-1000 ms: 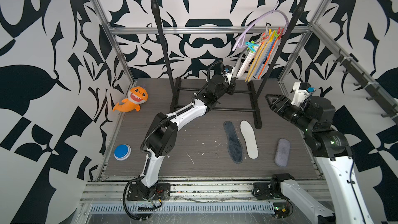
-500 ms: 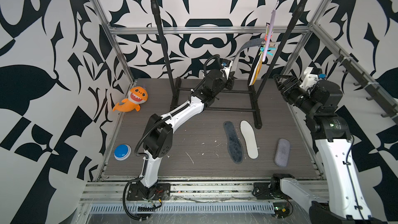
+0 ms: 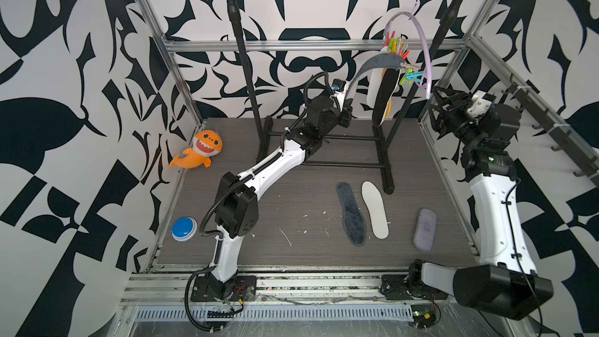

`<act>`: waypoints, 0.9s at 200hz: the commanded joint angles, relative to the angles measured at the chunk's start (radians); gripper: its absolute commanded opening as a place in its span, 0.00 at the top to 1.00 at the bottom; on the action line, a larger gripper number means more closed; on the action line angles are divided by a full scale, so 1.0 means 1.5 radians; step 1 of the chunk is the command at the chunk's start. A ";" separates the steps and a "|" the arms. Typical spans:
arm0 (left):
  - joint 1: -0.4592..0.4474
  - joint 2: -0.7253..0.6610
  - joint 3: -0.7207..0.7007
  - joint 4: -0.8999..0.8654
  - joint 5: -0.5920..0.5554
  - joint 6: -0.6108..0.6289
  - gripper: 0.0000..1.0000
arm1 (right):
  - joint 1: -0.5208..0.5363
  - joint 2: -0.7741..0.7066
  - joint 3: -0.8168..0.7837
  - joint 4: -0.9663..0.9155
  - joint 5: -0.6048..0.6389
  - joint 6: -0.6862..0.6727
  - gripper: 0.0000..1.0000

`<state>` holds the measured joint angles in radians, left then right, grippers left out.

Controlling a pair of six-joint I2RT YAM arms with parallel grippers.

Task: Take the shoe insoles off the hanger
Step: Remove the insole from the hanger, then open the clamp at the hanger.

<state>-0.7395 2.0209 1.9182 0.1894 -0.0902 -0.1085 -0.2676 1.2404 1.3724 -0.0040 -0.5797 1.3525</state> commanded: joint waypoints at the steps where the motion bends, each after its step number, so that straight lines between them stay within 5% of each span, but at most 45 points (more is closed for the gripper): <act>1: 0.004 0.015 0.024 -0.009 0.001 -0.005 1.00 | -0.005 0.011 0.035 0.120 -0.025 0.073 0.25; 55: 0.004 0.021 0.031 -0.032 0.009 0.001 1.00 | -0.004 0.053 0.064 0.193 -0.019 0.153 0.25; 180: 0.004 0.035 0.055 -0.040 0.012 -0.008 1.00 | 0.081 0.096 0.132 0.177 0.016 0.150 0.27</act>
<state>-0.7387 2.0659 1.9545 0.1299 -0.0822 -0.1135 -0.1623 1.3830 1.5181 0.2108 -0.5713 1.5761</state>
